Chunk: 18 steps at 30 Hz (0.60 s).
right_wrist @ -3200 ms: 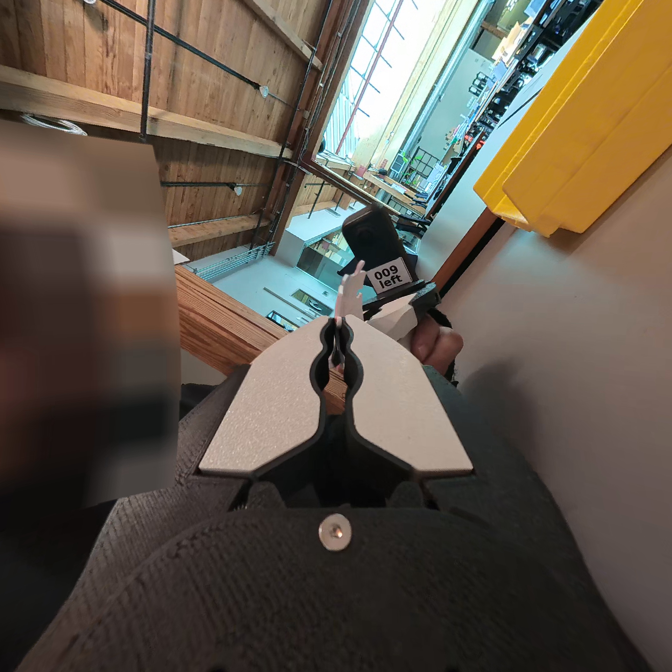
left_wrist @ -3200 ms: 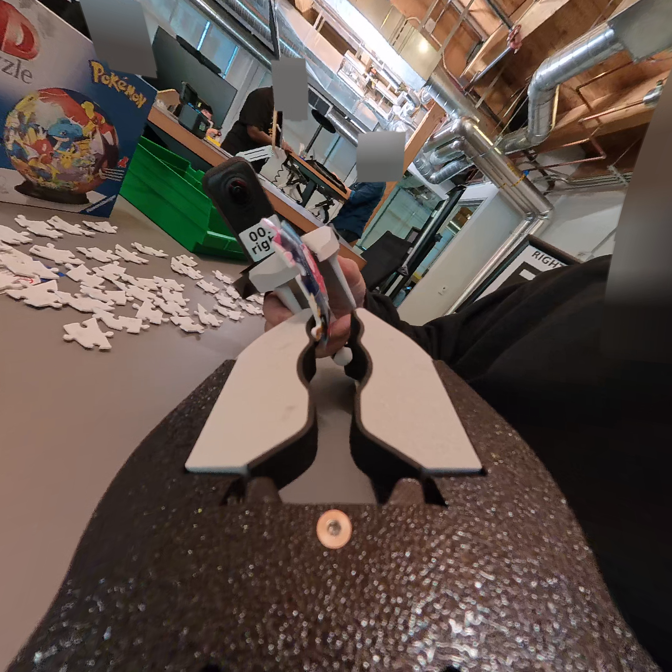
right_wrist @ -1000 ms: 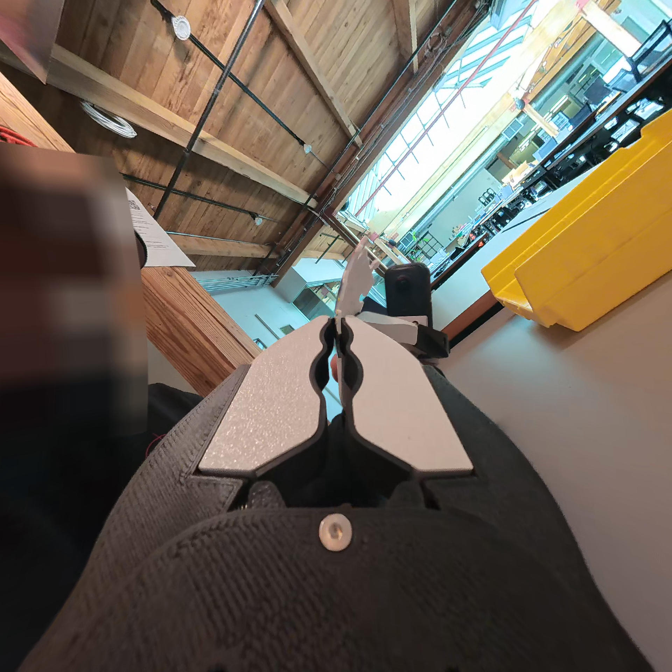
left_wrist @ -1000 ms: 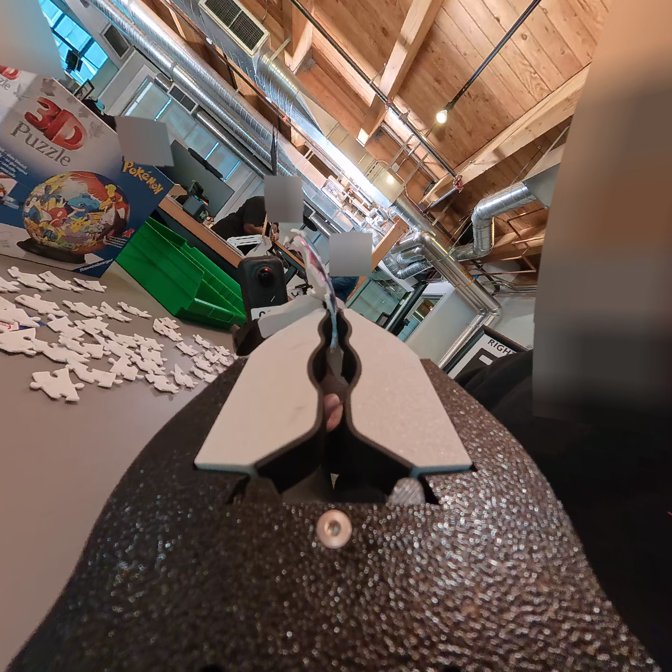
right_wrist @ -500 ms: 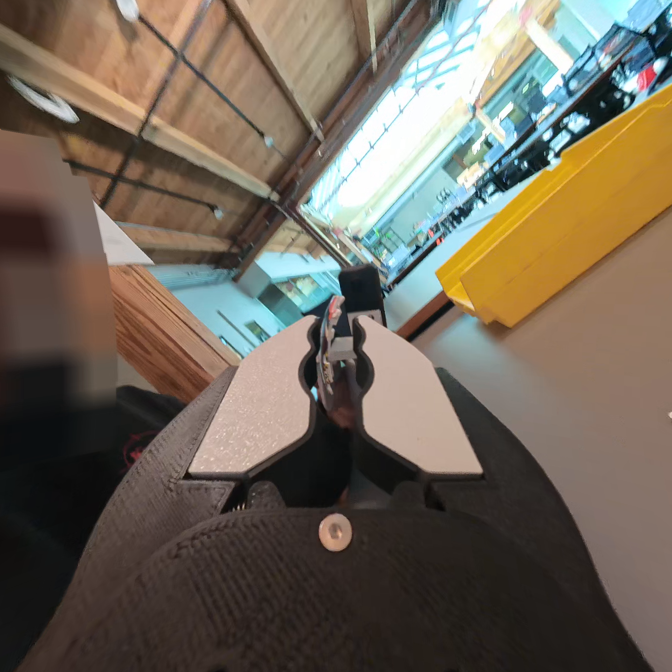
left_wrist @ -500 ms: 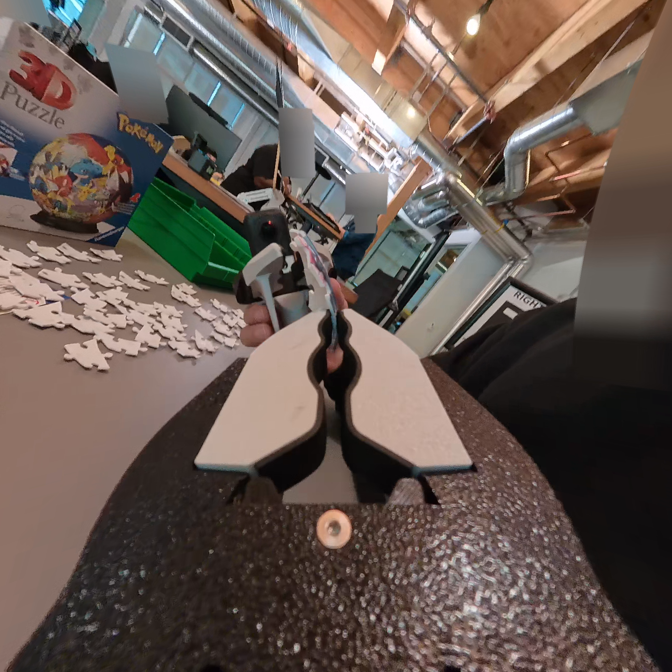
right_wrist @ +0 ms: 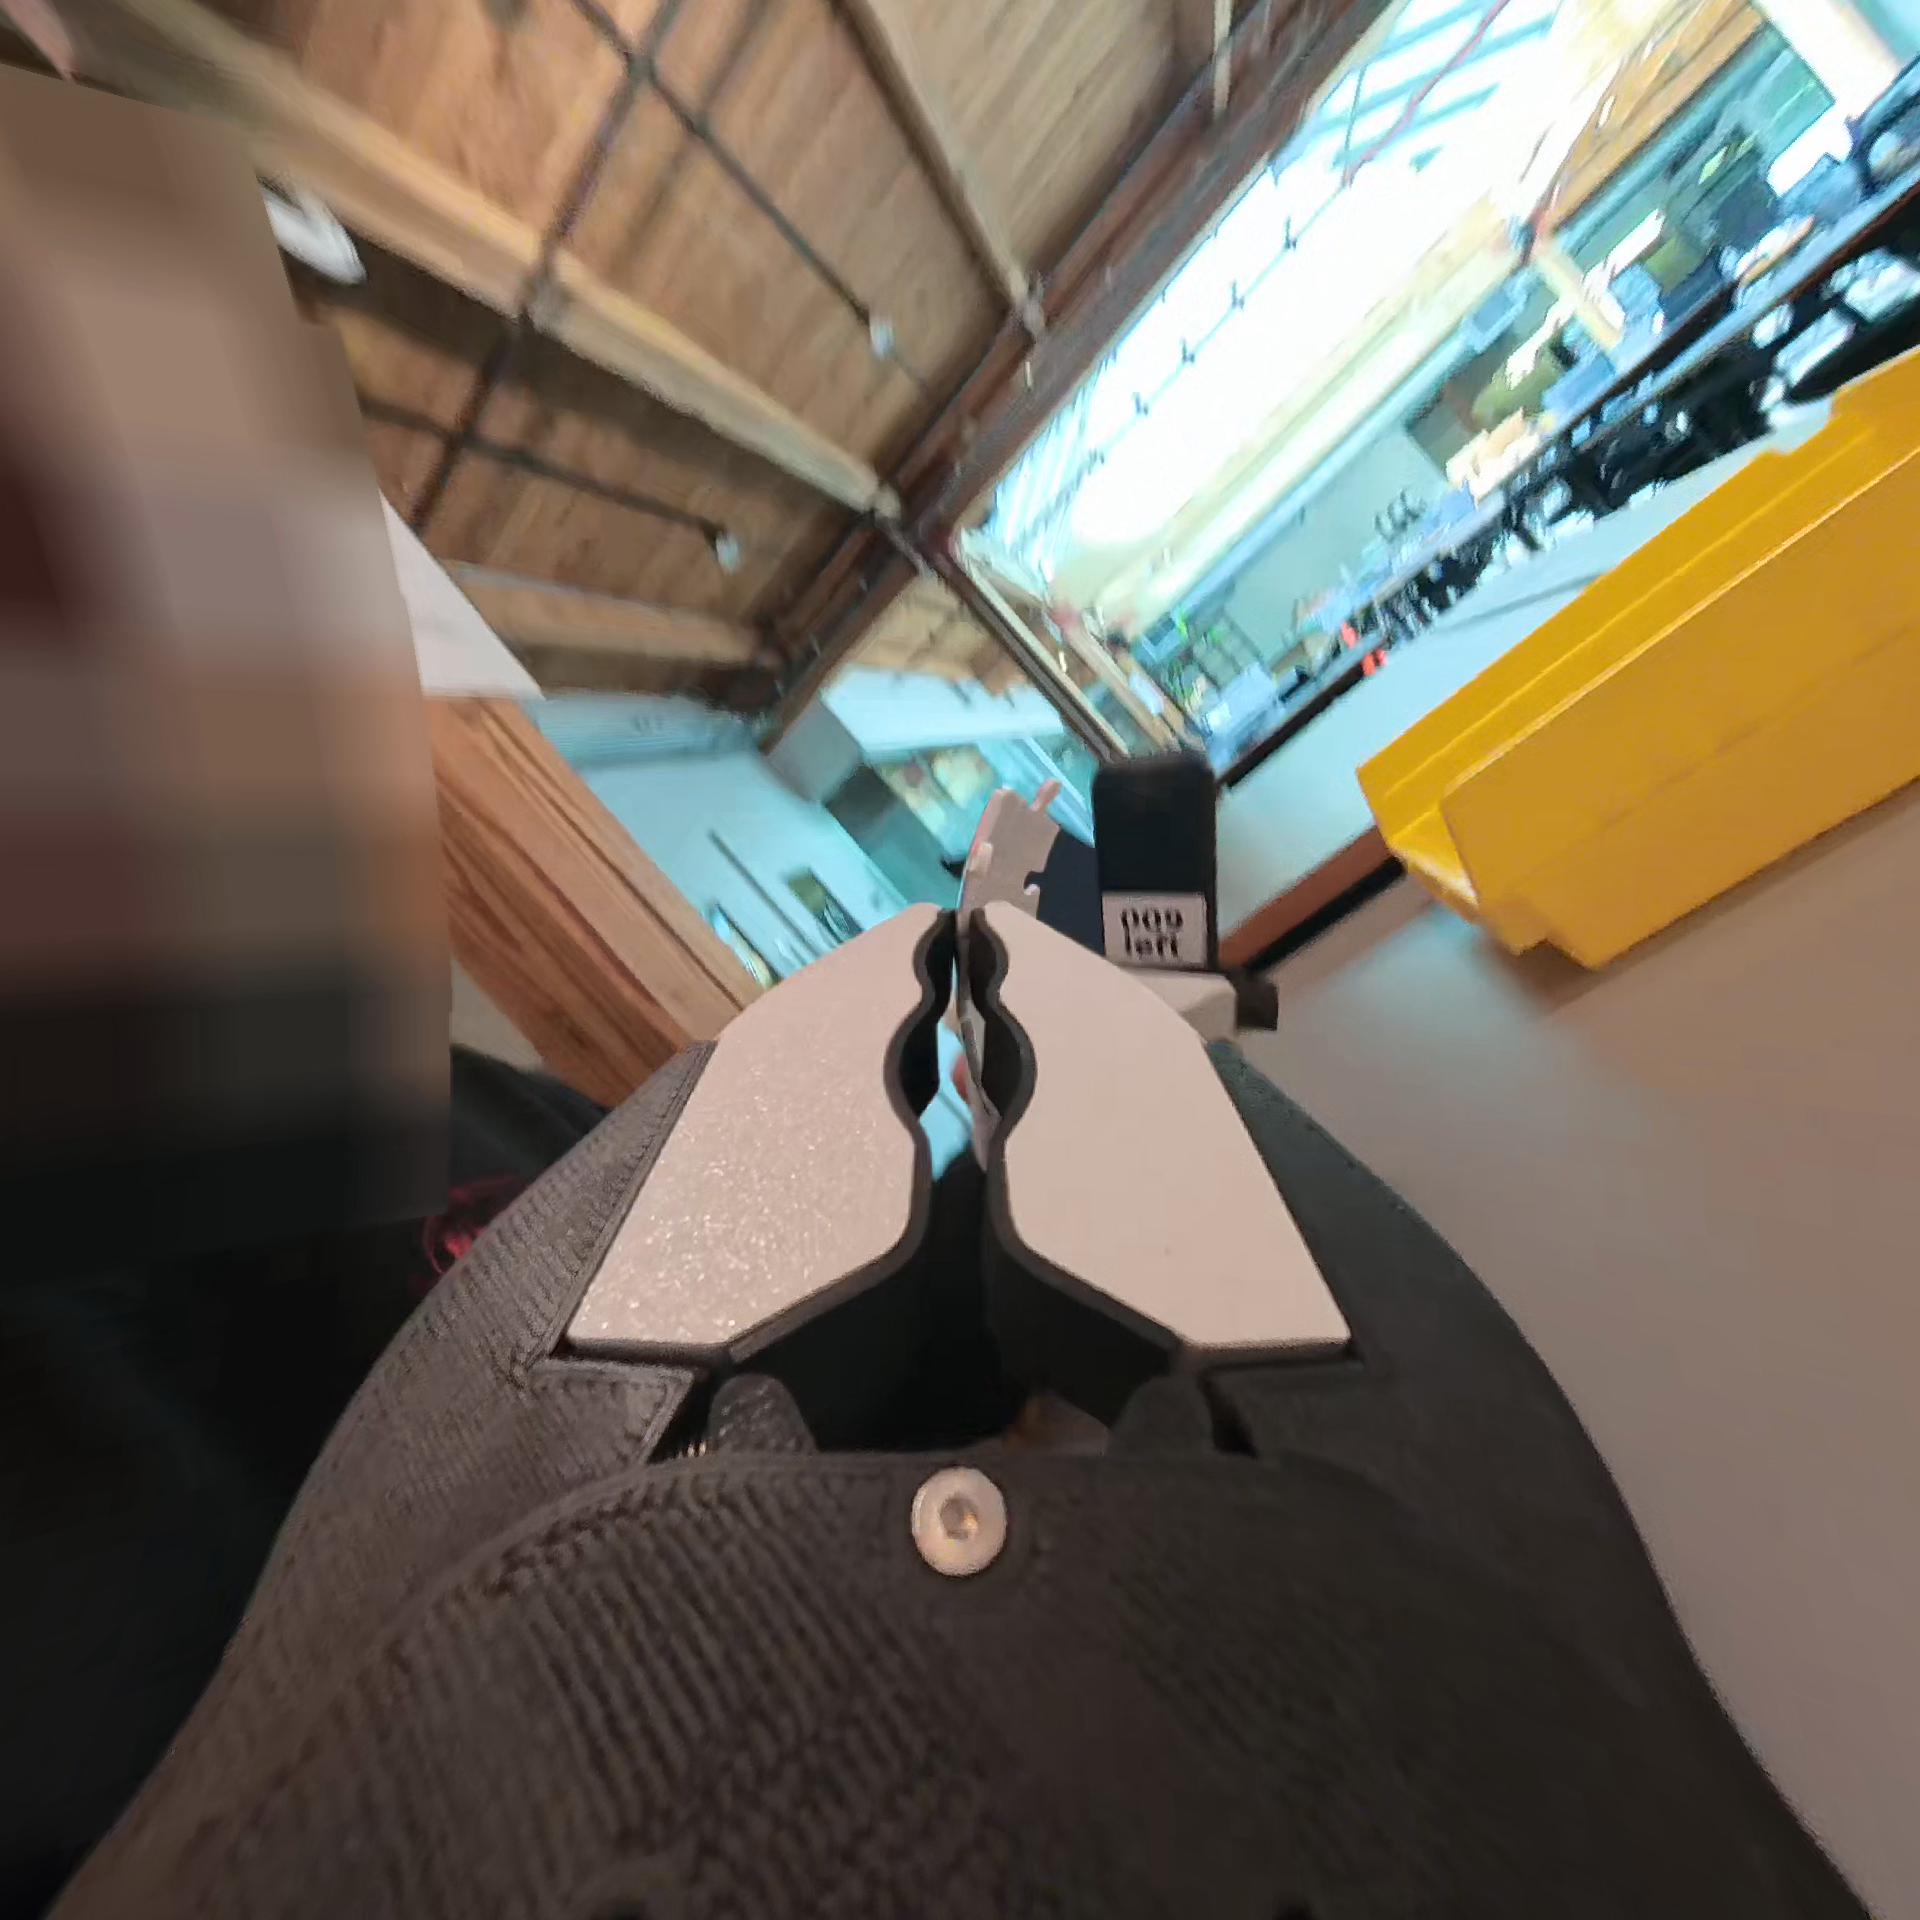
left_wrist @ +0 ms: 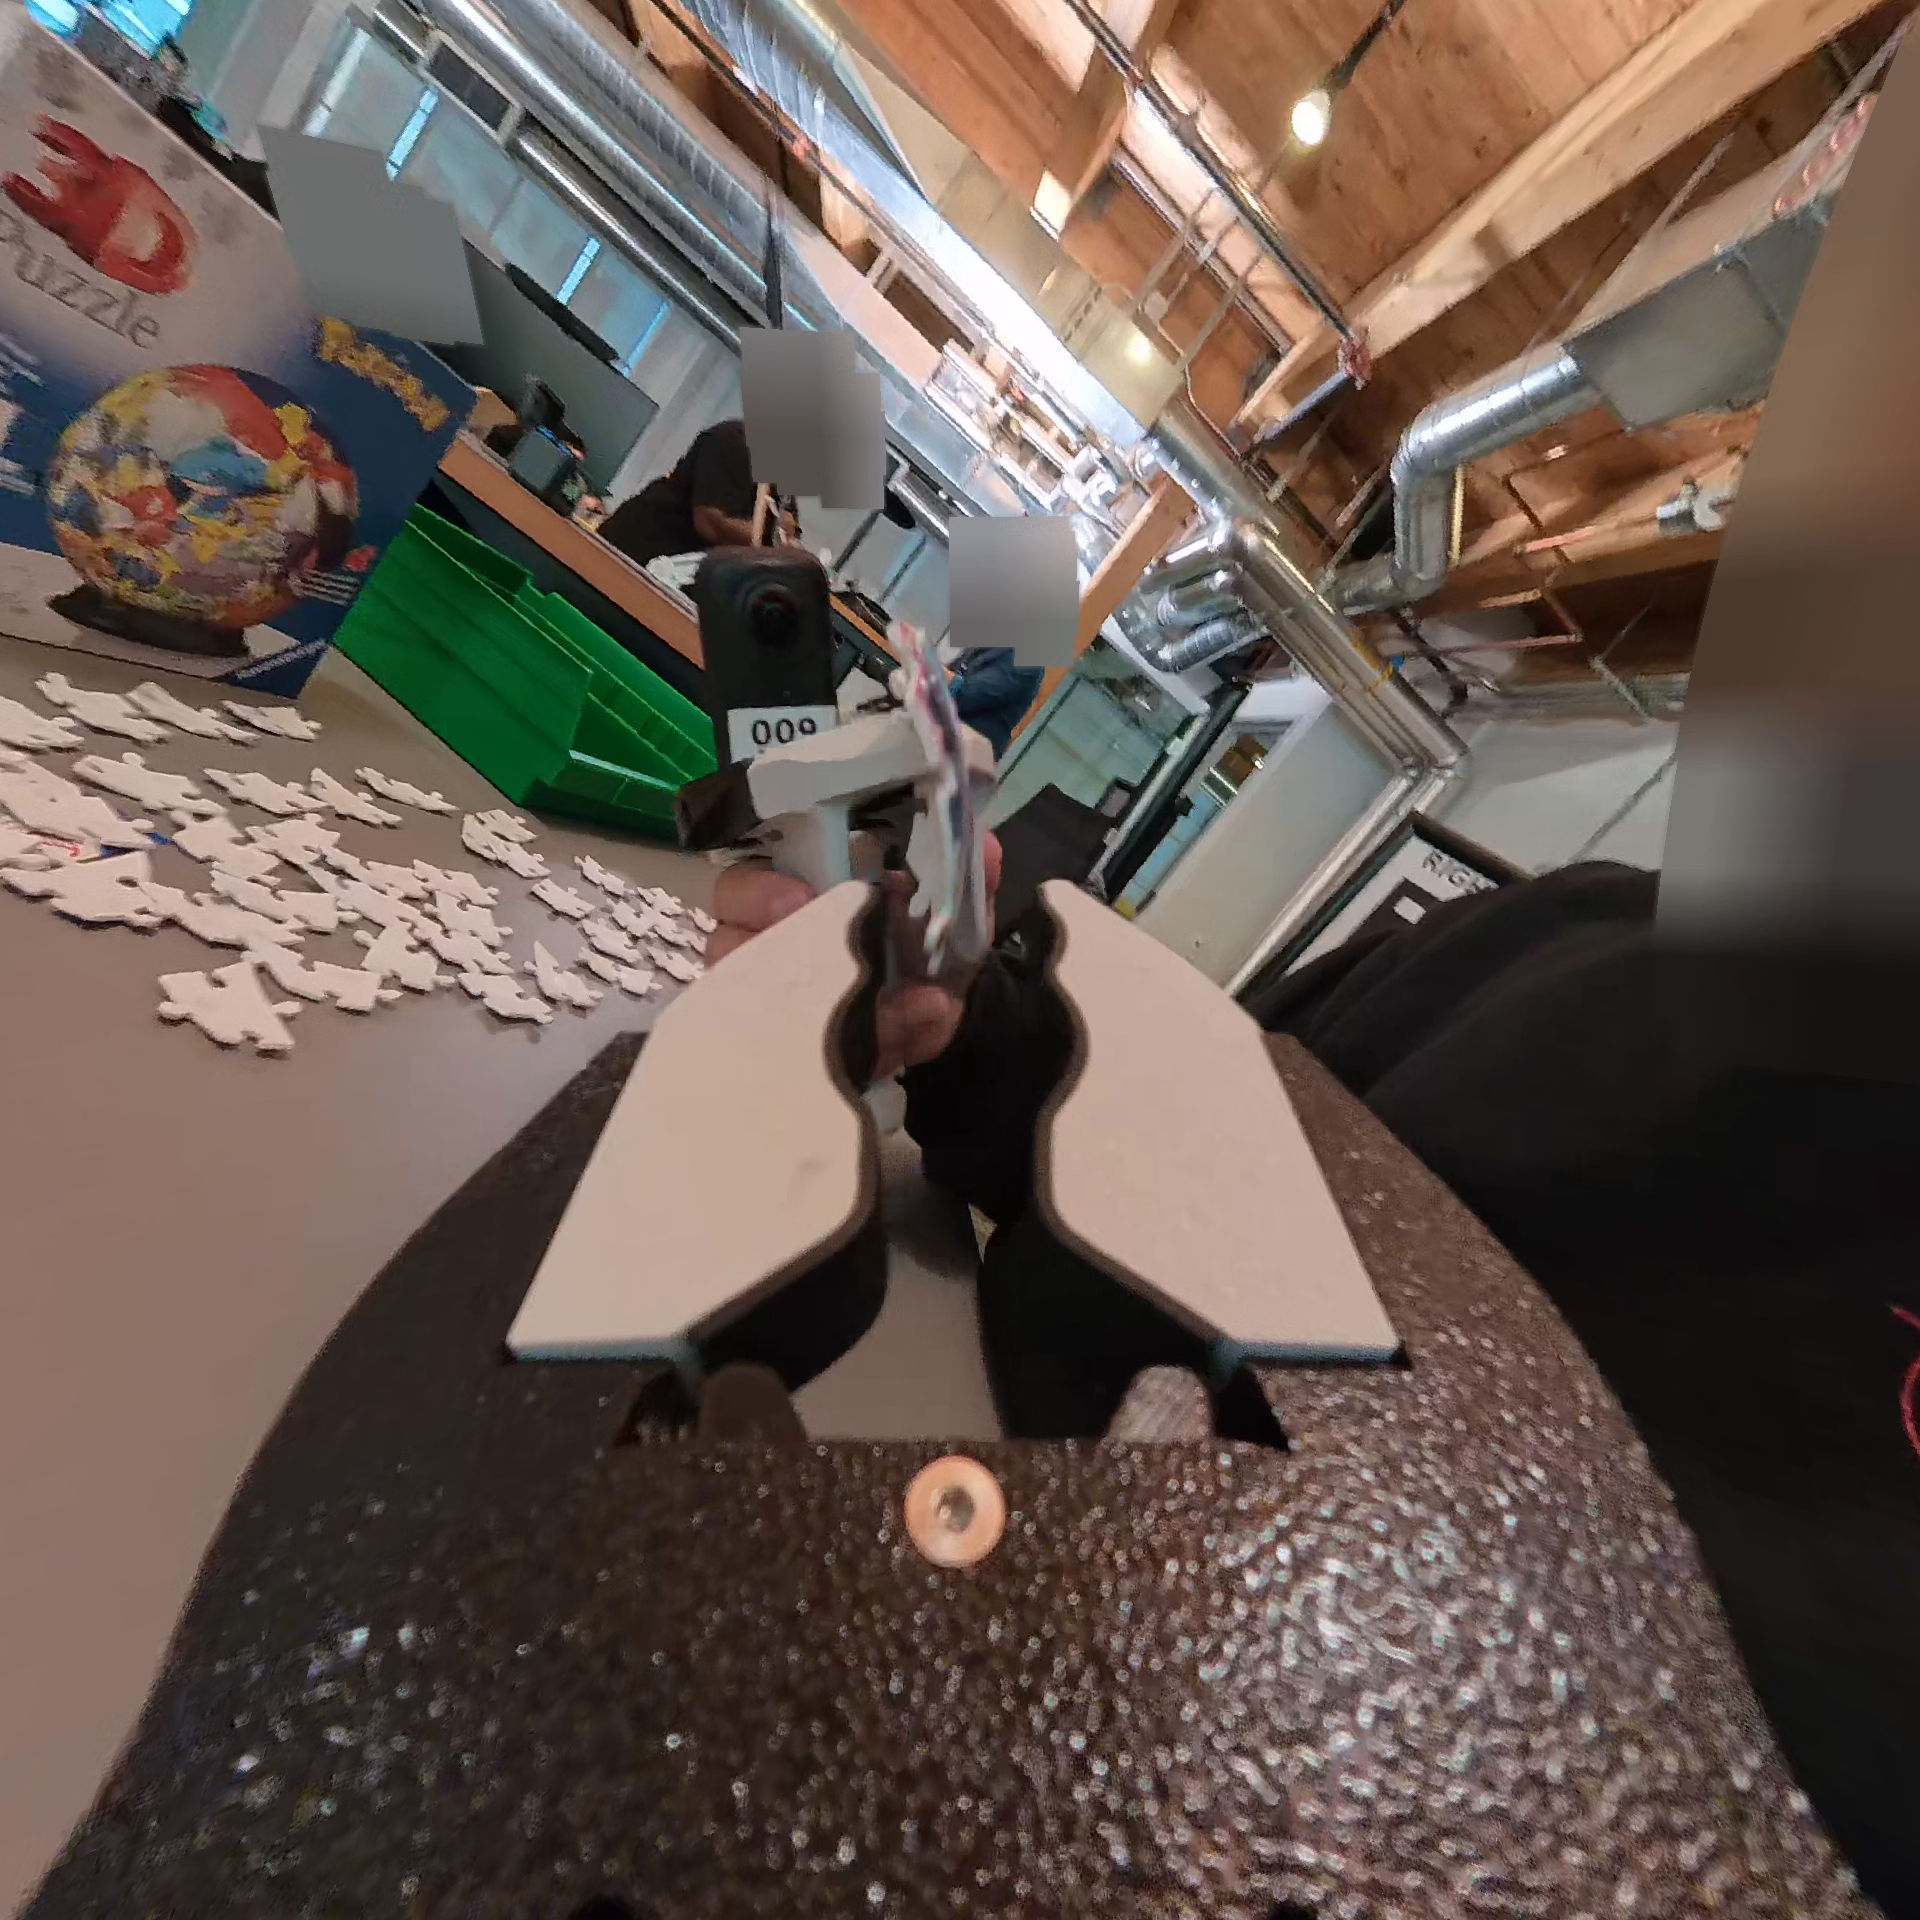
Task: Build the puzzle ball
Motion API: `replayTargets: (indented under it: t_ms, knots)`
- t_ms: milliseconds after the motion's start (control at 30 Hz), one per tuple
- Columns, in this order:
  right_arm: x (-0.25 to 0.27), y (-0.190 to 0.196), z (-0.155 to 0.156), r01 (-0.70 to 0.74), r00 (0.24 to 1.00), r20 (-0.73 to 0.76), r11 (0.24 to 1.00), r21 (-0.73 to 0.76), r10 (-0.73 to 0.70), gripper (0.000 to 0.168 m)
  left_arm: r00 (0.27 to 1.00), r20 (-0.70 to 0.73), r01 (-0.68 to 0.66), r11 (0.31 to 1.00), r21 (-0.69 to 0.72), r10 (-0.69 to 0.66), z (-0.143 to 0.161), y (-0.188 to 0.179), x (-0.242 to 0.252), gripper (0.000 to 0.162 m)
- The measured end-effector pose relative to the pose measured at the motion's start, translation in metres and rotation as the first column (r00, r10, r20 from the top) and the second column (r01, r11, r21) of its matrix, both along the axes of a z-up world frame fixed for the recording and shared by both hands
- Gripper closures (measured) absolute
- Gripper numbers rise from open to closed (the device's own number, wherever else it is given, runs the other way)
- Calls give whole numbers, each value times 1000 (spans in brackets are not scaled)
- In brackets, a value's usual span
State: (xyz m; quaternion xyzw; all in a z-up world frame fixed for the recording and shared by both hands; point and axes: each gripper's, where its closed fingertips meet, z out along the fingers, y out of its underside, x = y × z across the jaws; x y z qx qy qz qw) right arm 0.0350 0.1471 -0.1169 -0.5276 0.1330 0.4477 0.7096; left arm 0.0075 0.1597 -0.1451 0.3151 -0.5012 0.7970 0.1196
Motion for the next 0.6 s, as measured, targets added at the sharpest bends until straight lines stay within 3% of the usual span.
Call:
replayTargets:
  t_ms: [67, 167, 233, 433, 600]
  knots:
    - [23, -8, 12, 51, 986, -164, 995, 81, -37, 166, 999, -13, -52, 998, 40, 53, -7, 5, 7, 133]
    - [66, -23, 15, 160, 892, -447, 973, 164, -71, 166, 995, -10, -96, 990, 100, 98, -14, 10, 11, 131]
    - [78, -27, 13, 185, 852, -519, 966, 182, -65, 166, 996, -13, -92, 991, 99, 94, -15, 10, 11, 131]
    - [63, -20, 13, 165, 911, -401, 975, 151, -92, 166, 993, -3, -117, 987, 111, 118, -14, 8, 13, 137]
    - [23, -6, 14, 109, 992, -75, 989, 101, -102, 166, 989, 55, -146, 982, 123, 140, -7, 4, 12, 141]
